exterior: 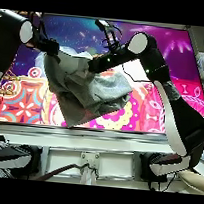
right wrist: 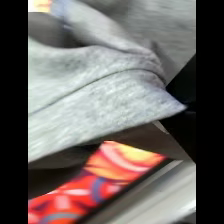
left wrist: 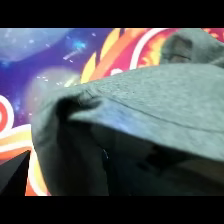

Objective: Fold the clothes and pants, and hang the long-sleeved shirts on hangers.

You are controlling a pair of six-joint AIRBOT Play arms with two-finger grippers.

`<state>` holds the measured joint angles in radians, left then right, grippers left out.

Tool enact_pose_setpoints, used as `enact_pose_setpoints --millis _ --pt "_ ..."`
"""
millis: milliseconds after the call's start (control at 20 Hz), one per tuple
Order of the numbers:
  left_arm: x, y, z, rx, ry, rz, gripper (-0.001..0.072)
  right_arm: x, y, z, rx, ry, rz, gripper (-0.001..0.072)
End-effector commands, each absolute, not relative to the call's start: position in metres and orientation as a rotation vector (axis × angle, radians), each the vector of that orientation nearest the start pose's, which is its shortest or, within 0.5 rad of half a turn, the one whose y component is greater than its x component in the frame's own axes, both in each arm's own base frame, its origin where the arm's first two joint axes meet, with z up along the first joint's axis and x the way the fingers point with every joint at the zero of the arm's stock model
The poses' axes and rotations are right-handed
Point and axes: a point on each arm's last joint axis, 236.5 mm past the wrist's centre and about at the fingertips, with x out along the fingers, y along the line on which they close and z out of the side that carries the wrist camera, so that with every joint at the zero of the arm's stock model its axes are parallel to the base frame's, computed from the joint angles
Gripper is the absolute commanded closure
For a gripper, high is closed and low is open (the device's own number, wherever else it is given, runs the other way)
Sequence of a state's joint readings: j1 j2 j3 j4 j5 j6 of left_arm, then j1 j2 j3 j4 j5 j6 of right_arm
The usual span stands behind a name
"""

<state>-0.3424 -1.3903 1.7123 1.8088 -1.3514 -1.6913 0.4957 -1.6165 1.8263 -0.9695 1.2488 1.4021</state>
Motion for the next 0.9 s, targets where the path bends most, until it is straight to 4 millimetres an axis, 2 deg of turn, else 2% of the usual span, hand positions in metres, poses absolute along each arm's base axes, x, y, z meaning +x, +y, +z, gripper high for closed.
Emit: enact_pose_setpoints --millis 0,50,200,300,400,500,650,750,850 --pt "0.419 -0.099 0.147 0.213 1.097 -0.078 0.0194 0.418 0.363 0.158 0.15 0.909 0.896 0.0671" --pt "0.413 -0.086 0.15 0.234 1.111 -0.037 0.0194 0.42 0.363 0.158 0.149 0.904 0.895 0.0671" --pt "0.406 -0.051 0.178 0.235 1.057 0.056 0.0196 0.422 0.364 0.151 0.136 0.91 0.897 0.067" --pt "0.395 -0.012 0.185 0.208 1.058 0.155 0.0214 0.417 0.363 0.144 0.112 0.935 0.911 0.067" --pt "0.372 0.042 0.171 0.175 1.104 0.276 0.0235 0.41 0.362 0.138 0.084 0.962 0.931 0.067" --pt "0.346 0.098 0.147 0.12 1.132 0.4 0.0235 0.404 0.36 0.135 0.055 0.977 0.95 0.067" --pt "0.319 0.162 0.107 0.031 1.153 0.538 0.0235 0.401 0.359 0.133 -0.017 0.953 0.99 0.067" --pt "0.321 0.19 0.093 0.03 1.13 0.57 0.0236 0.402 0.359 0.133 -0.029 0.943 0.996 0.067" --pt "0.337 0.208 0.085 0.092 1.11 0.545 0.0236 0.403 0.36 0.134 -0.039 0.932 1.001 0.067"
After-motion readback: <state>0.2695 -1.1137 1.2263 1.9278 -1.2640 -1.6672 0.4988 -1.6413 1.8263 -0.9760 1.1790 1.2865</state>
